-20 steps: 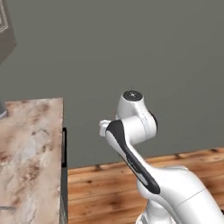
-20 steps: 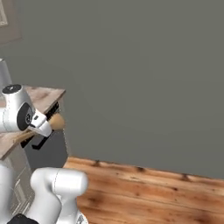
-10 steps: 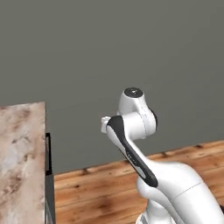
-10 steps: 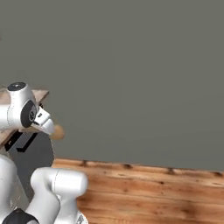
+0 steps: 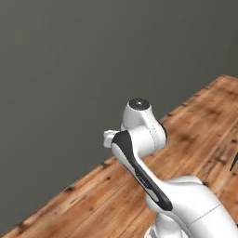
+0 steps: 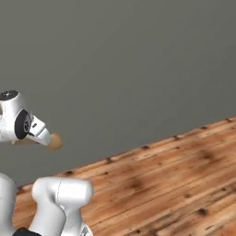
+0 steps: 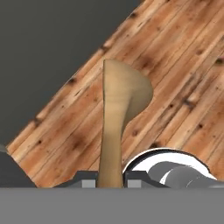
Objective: Organize the utensils by type. Pick up the wooden spoons from the counter and place them in the open cabinet. Then pick up the metallic utensils from the counter and place them in the open drawer.
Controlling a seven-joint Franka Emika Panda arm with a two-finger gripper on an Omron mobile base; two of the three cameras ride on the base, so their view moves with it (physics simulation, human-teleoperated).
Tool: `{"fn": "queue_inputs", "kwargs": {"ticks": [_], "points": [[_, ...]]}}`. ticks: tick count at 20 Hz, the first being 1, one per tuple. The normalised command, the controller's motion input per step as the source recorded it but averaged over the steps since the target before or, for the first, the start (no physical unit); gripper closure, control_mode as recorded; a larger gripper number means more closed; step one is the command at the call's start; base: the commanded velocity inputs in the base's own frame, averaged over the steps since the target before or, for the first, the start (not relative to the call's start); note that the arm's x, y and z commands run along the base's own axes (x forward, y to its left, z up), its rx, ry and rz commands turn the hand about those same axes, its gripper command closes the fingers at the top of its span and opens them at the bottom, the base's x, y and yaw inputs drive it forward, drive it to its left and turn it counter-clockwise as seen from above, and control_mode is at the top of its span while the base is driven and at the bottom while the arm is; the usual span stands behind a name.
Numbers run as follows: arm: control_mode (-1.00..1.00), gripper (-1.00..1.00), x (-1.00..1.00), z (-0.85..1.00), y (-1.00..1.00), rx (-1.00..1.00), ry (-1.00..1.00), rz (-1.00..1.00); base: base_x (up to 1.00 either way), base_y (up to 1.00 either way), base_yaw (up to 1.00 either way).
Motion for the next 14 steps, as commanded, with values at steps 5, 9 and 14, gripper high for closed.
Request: {"fn": "queue_inputs", "kwargs": {"ticks": [5,9,14], "points": [[1.00,1.00,0.00,0.00,0.00,0.00,0.00,0.00,0.21,-0.20,-0.76],[1.00,1.00,0.00,0.00,0.00,0.00,0.00,0.00,0.43,-0.19,-0.58],[1.00,1.00,0.00,0.00,0.00,0.00,0.00,0.00,0.39,-0.17,-0.61]]}}
